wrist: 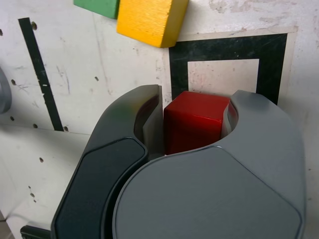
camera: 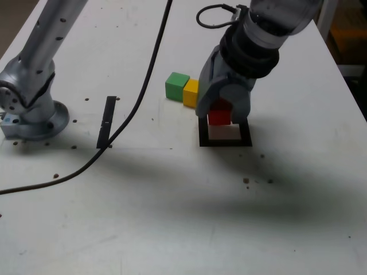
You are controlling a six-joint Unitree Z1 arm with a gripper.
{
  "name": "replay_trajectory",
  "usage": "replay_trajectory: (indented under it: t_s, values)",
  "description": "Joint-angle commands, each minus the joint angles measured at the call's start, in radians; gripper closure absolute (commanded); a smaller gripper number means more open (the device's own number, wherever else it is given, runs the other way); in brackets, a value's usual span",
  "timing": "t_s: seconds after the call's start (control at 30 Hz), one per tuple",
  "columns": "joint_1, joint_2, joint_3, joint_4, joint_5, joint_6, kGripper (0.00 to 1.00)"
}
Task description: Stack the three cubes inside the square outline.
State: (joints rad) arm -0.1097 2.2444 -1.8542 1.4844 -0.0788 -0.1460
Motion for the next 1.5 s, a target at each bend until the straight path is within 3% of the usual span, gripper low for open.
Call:
replay_trajectory:
  t_s: [0.0, 0.43, 0.53, 0.63, 0.73, 1.03, 1.3, 1.47]
  values:
    - [0.002, 0.01, -0.004, -0.006, 0.003, -0.003, 0.66]
    - [0.004, 0.049, -0.03, -0.006, 0.033, 0.0, 0.65]
    - [0.004, 0.052, -0.036, 0.008, 0.026, 0.002, 0.47]
    - [0.004, 0.059, -0.053, 0.038, 0.013, 0.004, 0.13]
    - [0.004, 0.061, -0.066, 0.062, 0.005, 0.005, 0.01]
    - [0.004, 0.036, -0.074, 0.104, -0.004, 0.007, 0.0]
    - [0.021, -0.14, 0.064, 0.135, -0.011, 0.003, 0.0]
    - [0.035, -0.157, 0.112, 0.136, 0.005, 0.017, 0.0]
